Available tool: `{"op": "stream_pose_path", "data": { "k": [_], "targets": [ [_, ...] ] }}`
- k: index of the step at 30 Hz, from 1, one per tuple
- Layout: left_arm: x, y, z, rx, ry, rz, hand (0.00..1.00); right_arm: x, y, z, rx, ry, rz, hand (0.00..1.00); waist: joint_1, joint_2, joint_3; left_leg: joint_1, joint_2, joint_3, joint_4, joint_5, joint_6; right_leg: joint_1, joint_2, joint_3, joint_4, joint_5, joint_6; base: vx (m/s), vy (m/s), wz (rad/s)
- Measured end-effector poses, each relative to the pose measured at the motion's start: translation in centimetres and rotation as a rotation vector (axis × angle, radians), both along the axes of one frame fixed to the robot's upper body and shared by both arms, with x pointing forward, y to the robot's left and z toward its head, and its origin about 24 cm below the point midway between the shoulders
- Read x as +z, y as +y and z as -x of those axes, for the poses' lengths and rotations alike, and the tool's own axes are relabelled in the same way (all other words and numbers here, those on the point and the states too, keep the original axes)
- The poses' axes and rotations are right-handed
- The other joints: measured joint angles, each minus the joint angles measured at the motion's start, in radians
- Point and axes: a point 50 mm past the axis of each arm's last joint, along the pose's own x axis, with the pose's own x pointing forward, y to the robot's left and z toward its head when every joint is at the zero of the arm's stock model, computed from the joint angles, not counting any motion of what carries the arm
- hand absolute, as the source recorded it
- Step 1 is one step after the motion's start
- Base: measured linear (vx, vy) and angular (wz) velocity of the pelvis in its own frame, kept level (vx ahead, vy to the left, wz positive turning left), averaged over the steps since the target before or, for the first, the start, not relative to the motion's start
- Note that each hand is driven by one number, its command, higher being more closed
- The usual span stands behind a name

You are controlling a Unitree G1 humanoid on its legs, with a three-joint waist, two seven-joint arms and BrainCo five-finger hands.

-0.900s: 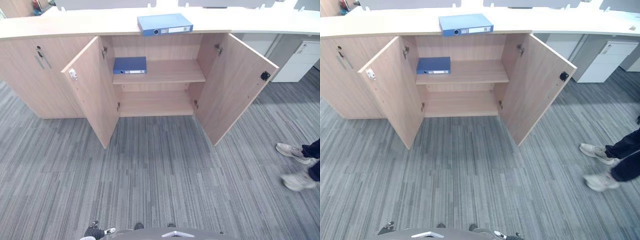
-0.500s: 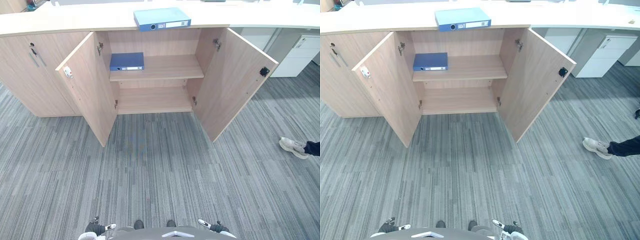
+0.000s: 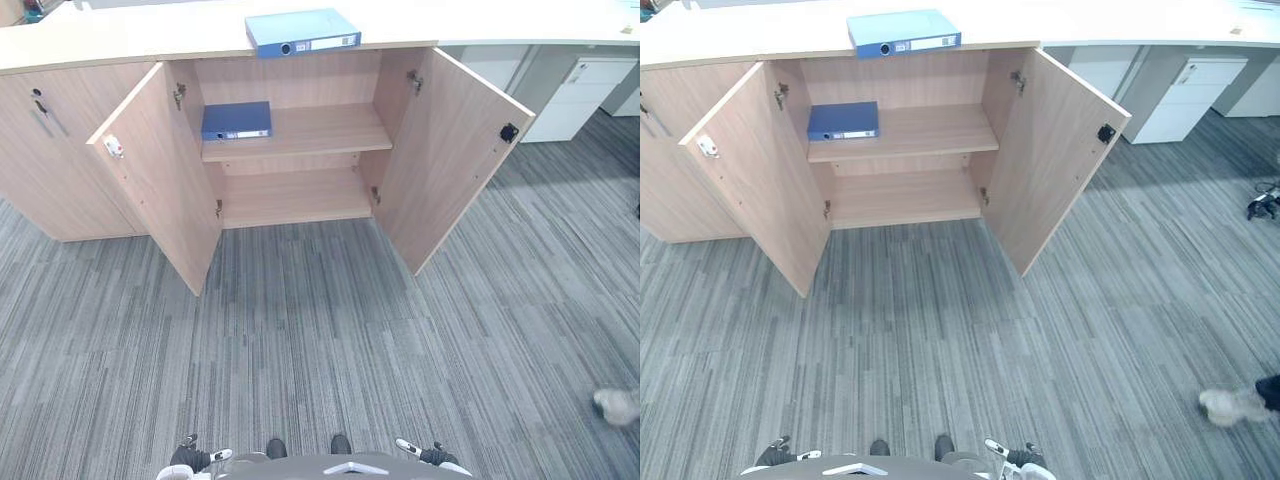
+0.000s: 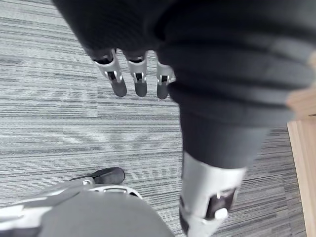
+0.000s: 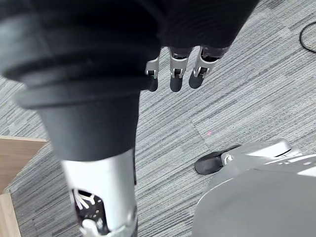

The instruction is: Walk over to the cabinet, pick up the folder, carry it to the office cabinet, place the folder inside the office cabinet, then close the office cabinet door

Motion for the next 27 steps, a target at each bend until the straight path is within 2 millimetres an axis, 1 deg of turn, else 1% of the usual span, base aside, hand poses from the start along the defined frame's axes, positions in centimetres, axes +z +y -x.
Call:
{"op": "stream_pose_path", "data": {
  "k": [3,5,7,9,10,11,12,13,14,15,16,18,19,20,21,22,23,24,25,26,27],
  "targets": [
    [0.1,0.1,-0.5,-0.014,-0.009,-0.004,0.00,0.0,0.1,-0.2,0.006,-0.005,0.000,0.00,0.008,-0.005,0.001,-0.027,0.000,0.019,0.001,-0.009,0.000,-0.034,0.000,0.020,0.001,0.002,0.002,0.00,-0.016,-0.18],
    [0.1,0.1,-0.7,-0.016,-0.015,-0.007,0.00,0.1,0.1,-0.6,0.008,-0.011,-0.001,0.00,0.011,-0.008,0.004,-0.042,-0.001,0.028,0.007,-0.014,0.006,-0.055,0.000,0.029,0.006,0.003,0.002,0.04,-0.002,-0.18],
    [0.2,0.4,-0.9,-0.017,-0.019,-0.014,0.00,0.2,0.1,-0.9,0.010,-0.020,-0.002,0.00,0.010,-0.012,0.008,-0.049,-0.002,0.035,0.008,-0.032,0.004,-0.083,-0.001,0.036,0.046,-0.019,0.011,0.07,0.015,-0.12],
    [0.4,0.8,-1.4,-0.025,-0.035,-0.024,0.00,0.2,0.5,-1.5,0.013,-0.036,-0.011,0.00,0.011,-0.024,0.026,-0.076,0.001,0.046,0.088,-0.088,0.011,-0.146,-0.009,0.046,0.192,-0.100,0.023,0.12,0.041,-0.13],
    [0.4,0.7,-1.6,-0.028,-0.038,-0.024,0.00,0.2,0.6,-1.6,0.013,-0.039,-0.011,0.00,0.012,-0.026,0.029,-0.080,0.001,0.047,0.107,-0.100,0.017,-0.165,-0.012,0.043,0.238,-0.121,0.029,0.10,0.028,-0.16],
    [0.5,0.7,-1.7,-0.030,-0.042,-0.024,0.00,0.3,0.5,-1.9,0.014,-0.046,-0.010,0.00,0.014,-0.025,0.037,-0.080,0.003,0.050,0.131,-0.121,0.019,-0.195,-0.017,0.030,0.319,-0.146,0.044,0.11,0.044,-0.12],
    [0.5,0.7,-2.0,-0.031,-0.047,-0.023,0.00,0.4,0.4,-2.2,0.014,-0.060,-0.005,0.00,0.011,-0.016,0.047,-0.072,0.008,0.052,0.151,-0.133,0.025,-0.258,-0.022,-0.006,0.470,-0.159,0.056,0.12,0.052,-0.07],
    [0.5,0.6,-2.1,-0.032,-0.051,-0.022,0.00,0.5,0.4,-2.4,0.015,-0.070,-0.002,0.00,0.009,-0.014,0.052,-0.063,0.009,0.053,0.152,-0.135,0.027,-0.284,-0.026,-0.021,0.539,-0.158,0.056,0.16,0.075,0.05],
    [0.6,0.5,-2.6,-0.036,-0.060,-0.022,0.00,0.7,0.3,-2.7,0.015,-0.088,0.003,0.00,0.007,-0.013,0.065,-0.039,0.010,0.048,0.151,-0.144,0.038,-0.340,-0.048,-0.071,0.667,-0.183,0.043,0.18,0.072,0.06],
    [0.6,0.5,-2.8,-0.036,-0.066,-0.027,0.00,0.7,0.3,-2.8,0.015,-0.092,0.004,0.00,0.009,-0.009,0.075,-0.020,0.010,0.045,0.148,-0.154,0.033,-0.363,-0.064,-0.103,0.721,-0.215,0.040,0.22,0.073,0.06],
    [0.7,0.6,-3.0,-0.031,-0.070,-0.037,0.00,0.8,0.3,-2.8,0.013,-0.097,0.005,0.00,0.008,-0.012,0.074,0.007,0.016,0.036,0.130,-0.161,0.030,-0.383,-0.074,-0.142,0.738,-0.249,0.037,0.20,0.045,0.06],
    [0.7,0.6,-3.1,-0.030,-0.072,-0.039,0.00,0.8,0.3,-2.9,0.010,-0.103,0.008,0.00,-0.001,-0.012,0.074,0.028,0.026,0.022,0.109,-0.167,0.021,-0.413,-0.073,-0.176,0.695,-0.265,0.031,0.18,-0.008,0.16],
    [0.8,0.5,-3.6,-0.032,-0.085,-0.039,0.00,0.9,0.2,-3.1,0.013,-0.110,0.011,0.00,-0.009,-0.009,0.077,0.040,0.037,0.013,0.098,-0.174,0.009,-0.438,-0.065,-0.197,0.621,-0.254,0.018,0.32,-0.073,0.28],
    [0.9,0.5,-3.8,-0.032,-0.089,-0.038,0.00,1.0,0.0,-3.3,0.015,-0.113,0.016,0.00,-0.019,-0.006,0.079,0.044,0.049,-0.002,0.098,-0.186,-0.009,-0.460,-0.053,-0.207,0.519,-0.211,0.004,0.34,-0.093,0.34],
    [0.9,0.4,-3.9,-0.032,-0.091,-0.037,0.00,0.9,0.0,-3.2,0.014,-0.110,0.017,0.00,-0.026,-0.005,0.080,0.047,0.055,-0.011,0.098,-0.191,-0.018,-0.465,-0.049,-0.209,0.469,-0.180,-0.001,0.43,-0.143,0.62],
    [0.9,0.4,-3.8,-0.030,-0.091,-0.034,0.00,0.8,0.0,-2.5,0.009,-0.092,0.016,0.00,-0.033,-0.005,0.083,0.072,0.060,-0.041,0.094,-0.209,-0.048,-0.465,-0.042,-0.195,0.392,-0.113,-0.012,0.34,-0.142,0.64],
    [0.8,0.3,-3.8,-0.027,-0.092,-0.032,0.00,0.7,0.0,-2.1,0.005,-0.082,0.016,0.00,-0.035,-0.006,0.083,0.090,0.061,-0.057,0.090,-0.218,-0.062,-0.460,-0.045,-0.190,0.382,-0.095,-0.019,0.47,-0.229,0.85],
    [0.8,0.1,-3.7,-0.003,-0.095,-0.021,0.00,0.4,0.0,-1.2,-0.003,-0.062,0.013,0.00,-0.043,-0.003,0.084,0.130,0.071,-0.071,0.083,-0.233,-0.089,-0.445,-0.052,-0.192,0.399,-0.027,-0.044,0.39,-0.211,0.58],
    [0.7,-0.4,-3.7,0.013,-0.099,-0.008,0.00,0.5,0.0,-1.2,-0.014,-0.066,0.012,0.00,-0.045,0.006,0.083,0.140,0.093,-0.072,0.091,-0.237,-0.094,-0.444,-0.041,-0.204,0.431,-0.049,-0.049,0.48,-0.288,0.51],
    [0.7,-0.7,-3.8,0.041,-0.114,0.005,0.00,0.5,-0.1,-1.4,-0.010,-0.070,0.017,0.00,-0.044,0.022,0.080,0.105,0.119,-0.061,0.166,-0.240,-0.118,-0.439,-0.033,-0.220,0.449,-0.082,-0.070,0.54,-0.382,0.24],
    [0.9,-1.0,-4.5,0.067,-0.146,0.018,0.00,0.7,-0.3,-1.6,-0.008,-0.084,0.024,0.00,-0.040,0.028,0.088,0.031,0.143,-0.052,0.326,-0.245,-0.124,-0.421,-0.028,-0.228,0.444,-0.100,-0.085,0.44,-0.330,0.21]
  ]
}}
